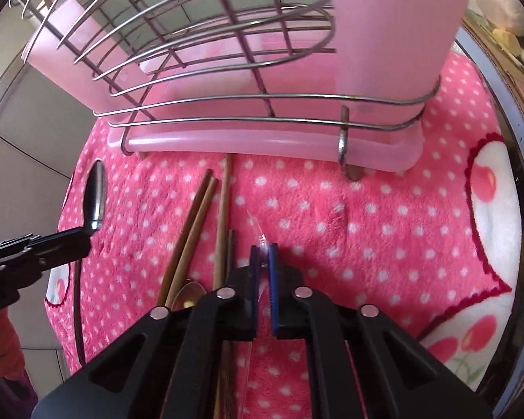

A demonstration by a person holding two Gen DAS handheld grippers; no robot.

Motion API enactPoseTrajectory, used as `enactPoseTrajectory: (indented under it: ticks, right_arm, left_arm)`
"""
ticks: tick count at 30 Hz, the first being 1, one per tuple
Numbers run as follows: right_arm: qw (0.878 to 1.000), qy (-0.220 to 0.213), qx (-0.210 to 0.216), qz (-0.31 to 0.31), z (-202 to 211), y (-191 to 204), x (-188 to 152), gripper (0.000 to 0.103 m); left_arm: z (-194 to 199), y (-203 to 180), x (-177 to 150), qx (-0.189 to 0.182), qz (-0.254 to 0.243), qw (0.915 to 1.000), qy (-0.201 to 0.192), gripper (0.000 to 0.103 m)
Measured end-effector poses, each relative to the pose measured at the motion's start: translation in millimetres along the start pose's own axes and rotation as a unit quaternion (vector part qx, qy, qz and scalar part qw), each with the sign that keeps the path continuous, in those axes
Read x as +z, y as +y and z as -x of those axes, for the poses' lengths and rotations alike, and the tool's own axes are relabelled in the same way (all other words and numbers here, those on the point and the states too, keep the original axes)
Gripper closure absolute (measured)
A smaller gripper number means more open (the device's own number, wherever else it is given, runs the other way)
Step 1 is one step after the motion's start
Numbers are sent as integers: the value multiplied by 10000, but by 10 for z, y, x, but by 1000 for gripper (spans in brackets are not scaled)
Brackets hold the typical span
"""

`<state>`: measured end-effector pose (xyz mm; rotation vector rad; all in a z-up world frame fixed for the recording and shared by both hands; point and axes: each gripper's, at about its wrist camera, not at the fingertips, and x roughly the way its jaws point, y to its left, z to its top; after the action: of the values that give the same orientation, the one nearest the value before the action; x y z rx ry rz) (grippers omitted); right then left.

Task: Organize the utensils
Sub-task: 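Lower the right tool and grasp the clear plastic fork, then lift the black spoon with the left tool while the right tool carries the fork over the cup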

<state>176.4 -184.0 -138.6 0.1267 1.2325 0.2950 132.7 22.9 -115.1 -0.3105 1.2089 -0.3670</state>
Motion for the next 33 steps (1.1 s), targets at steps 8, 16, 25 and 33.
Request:
enactPoseTrajectory:
  ticks: [8,16,25,33]
  right_arm:
    - [9954,-839,374,-254,515,-190,-214,99]
    - [9731,-2226,525,-261,1378,-288,-358,99]
    - [9300,-3641,496,-61,2354,-231,-253,99]
    - [8971,-4412,230,4,2898,-219,-28,99]
  left_arm:
    - [496,97,-69,-289,38,9964,-795,93]
    - [1097,-30,-150,-442,-23,9795,-1965,93]
    - [1717,-333,23,-515,-53,9385,-3414,93]
    - [1968,-309,390,-629,320,9016,-4267,93]
